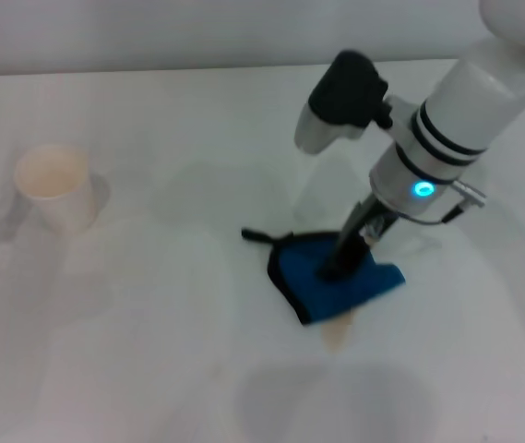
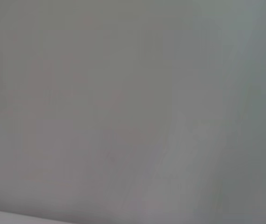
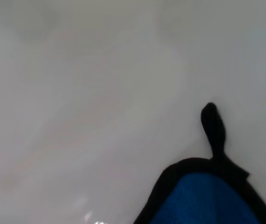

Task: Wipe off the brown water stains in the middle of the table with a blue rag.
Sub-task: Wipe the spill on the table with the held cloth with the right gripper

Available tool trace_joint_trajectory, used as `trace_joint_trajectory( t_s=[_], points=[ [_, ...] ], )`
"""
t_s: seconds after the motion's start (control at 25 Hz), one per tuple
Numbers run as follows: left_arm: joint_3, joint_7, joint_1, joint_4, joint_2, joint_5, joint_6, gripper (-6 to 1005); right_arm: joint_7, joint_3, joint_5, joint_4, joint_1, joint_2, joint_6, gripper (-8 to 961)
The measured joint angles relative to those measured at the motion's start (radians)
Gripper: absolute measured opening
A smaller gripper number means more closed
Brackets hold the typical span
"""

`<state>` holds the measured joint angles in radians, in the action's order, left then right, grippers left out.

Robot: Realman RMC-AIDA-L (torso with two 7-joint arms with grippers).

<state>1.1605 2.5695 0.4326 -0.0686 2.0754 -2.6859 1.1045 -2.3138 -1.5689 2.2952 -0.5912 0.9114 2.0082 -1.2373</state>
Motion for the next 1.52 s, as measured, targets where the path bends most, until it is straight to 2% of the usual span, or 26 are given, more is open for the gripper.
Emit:
trace_joint_trajectory(
  t_s=[0.36,0.52,0.76,1.24,1.52],
  points=[
    [-0.002,0.0,0.0,-0.005,0.0,0.0,0.0,888,-0.001,-0.031,0.005,0.004,-0.007,0.01,-0.255,70],
    [-0.004,0.0,0.0,-0.011,0.0,0.0,-0.001,888,-0.009,-0.05,-0.005,0.004,-0.011,0.015,-0.275,70],
    [-0.003,0.001,0.001,-0.018,-0.001,0.0,-0.002,887,-0.01,-0.046,-0.032,-0.016,-0.007,0.017,-0.143,70],
    [0.001,0.002,0.002,-0.017,-0.001,-0.002,-0.002,888,-0.012,-0.041,-0.039,-0.042,0.047,0.011,0.151,67],
    [-0.004,0.002,0.0,-0.017,0.0,-0.005,-0.001,888,-0.013,0.038,-0.031,0.004,0.036,0.002,0.295,68]
  ],
)
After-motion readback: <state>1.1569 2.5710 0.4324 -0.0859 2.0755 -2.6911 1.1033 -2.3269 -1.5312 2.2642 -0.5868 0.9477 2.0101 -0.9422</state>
